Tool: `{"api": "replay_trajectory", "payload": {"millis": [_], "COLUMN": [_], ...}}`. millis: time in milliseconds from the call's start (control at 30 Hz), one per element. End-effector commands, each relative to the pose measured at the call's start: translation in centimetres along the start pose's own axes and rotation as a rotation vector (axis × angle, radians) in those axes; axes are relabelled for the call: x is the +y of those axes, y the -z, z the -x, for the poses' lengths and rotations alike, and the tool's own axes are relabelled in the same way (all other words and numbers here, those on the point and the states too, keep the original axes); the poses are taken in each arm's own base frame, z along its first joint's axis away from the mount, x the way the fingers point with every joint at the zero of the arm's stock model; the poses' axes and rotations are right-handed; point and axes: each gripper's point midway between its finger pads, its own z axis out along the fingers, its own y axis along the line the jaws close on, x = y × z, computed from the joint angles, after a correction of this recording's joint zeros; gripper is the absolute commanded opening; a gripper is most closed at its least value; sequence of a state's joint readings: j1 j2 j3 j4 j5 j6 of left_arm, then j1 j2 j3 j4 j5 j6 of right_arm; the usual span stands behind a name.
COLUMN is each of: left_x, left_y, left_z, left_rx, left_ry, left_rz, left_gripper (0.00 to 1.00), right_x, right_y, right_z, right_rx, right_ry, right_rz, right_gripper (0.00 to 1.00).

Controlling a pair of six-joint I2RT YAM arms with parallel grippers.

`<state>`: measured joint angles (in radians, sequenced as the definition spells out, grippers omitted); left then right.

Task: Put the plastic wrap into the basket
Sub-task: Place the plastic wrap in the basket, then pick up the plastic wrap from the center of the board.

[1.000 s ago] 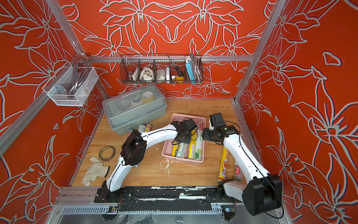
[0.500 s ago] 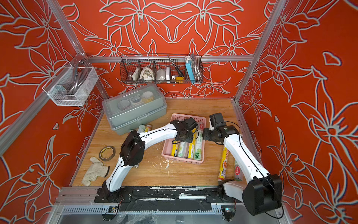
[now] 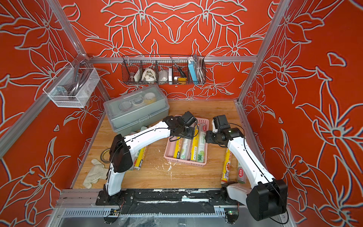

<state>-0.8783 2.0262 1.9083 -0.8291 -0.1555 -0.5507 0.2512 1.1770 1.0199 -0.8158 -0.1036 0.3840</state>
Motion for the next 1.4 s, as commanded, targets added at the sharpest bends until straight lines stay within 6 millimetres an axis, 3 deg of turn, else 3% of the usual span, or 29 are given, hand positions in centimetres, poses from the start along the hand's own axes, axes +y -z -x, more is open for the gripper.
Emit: {"api": "replay_trajectory", "payload": {"millis": [0, 167, 433, 667, 967, 1067, 1367], "left_x": [0.8, 2.6, 5.7, 8.8, 12.1, 14.4, 24.7], "left_y": [2.6, 4.2, 4.6, 5.3, 5.0, 4.8, 2.9], "left_z": [-0.3, -1.2, -2.6, -3.8, -5.5, -6.0, -9.3], "left_rx": [-0.013, -0.025, -0.015, -0.016, -0.002, -0.002, 0.024], "left_ry": [-0.052, -0.076, -0.063, -0.035, 0.011, 0.056, 0.268], "left_rz": [0.008, 0.033, 0.049, 0.088, 0.136, 0.187, 0.353], "left_gripper": [0.7, 0.7, 0.7, 0.71, 0.71, 0.71, 0.71], "right_x": [-1.1, -4.0, -8.6, -10.0, -13.3, -13.1, -12.0], "right_y": [1.6, 2.2, 1.6, 0.8, -0.4, -0.5, -0.9], "right_z": [-0.1, -0.9, -2.2, -2.6, -3.1, -3.0, -2.5], "right_rx": [-0.007, 0.023, 0.054, 0.08, 0.105, 0.101, 0.087], "right_ry": [0.023, 0.039, -0.02, -0.063, -0.188, -0.199, -0.192], "right_rz": [-0.057, -0.211, -0.374, -0.403, -0.471, -0.447, -0.377], "right_gripper": [0.58, 0.59, 0.7, 0.73, 0.82, 0.82, 0.82]}}
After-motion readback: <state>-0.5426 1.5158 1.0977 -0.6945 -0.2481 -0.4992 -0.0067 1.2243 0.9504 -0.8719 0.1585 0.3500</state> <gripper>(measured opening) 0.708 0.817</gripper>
